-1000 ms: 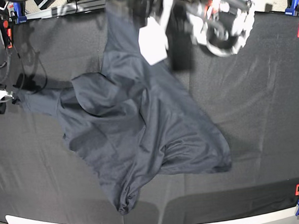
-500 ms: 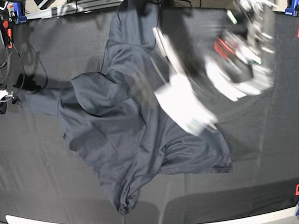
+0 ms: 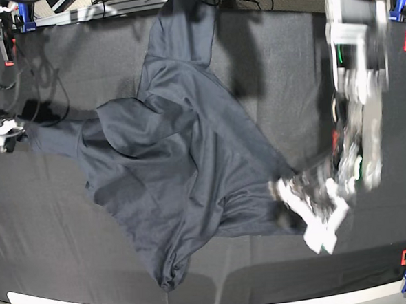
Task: Layout the t-shirt on the table in an organized manner, then fold the t-shirt properly
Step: 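Lift the sleeve with the left gripper and pull it across the shirt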
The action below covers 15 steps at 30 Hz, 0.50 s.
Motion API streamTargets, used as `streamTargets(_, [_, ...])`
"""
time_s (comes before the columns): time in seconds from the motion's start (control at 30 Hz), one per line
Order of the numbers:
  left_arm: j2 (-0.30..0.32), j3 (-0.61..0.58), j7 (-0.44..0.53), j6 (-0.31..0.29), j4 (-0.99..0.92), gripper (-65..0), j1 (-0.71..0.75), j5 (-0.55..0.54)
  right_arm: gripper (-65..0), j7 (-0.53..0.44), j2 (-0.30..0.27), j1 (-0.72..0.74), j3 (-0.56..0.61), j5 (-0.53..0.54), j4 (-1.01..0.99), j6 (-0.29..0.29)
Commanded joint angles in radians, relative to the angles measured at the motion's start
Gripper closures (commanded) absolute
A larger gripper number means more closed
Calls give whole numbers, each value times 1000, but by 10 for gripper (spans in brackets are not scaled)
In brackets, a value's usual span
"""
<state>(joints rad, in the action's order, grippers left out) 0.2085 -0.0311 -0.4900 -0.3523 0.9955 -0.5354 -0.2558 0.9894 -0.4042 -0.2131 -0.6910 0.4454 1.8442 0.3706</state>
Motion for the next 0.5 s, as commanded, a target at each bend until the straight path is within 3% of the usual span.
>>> streamTargets(0.0, [6, 3, 40, 14, -38, -248, -55, 23, -238, -22, -19, 11, -8, 4, 12, 0])
streamTargets(0.07, [8, 3, 84, 48, -137, -248, -102, 87, -238, -22, -19, 10, -8, 3, 12, 0])
streamTargets(0.2, [11, 3, 134, 54, -258, -248, -148, 177, -238, -23, -19, 11, -8, 4, 12, 0])
streamTargets(0.33, [10, 3, 177, 60, -290, -248, -143, 177, -238, -23, -19, 11, -8, 4, 12, 0])
streamTargets(0.47, [11, 3, 198, 124, -312, -217, -143, 177, -238, -23, -19, 11, -8, 4, 12, 0])
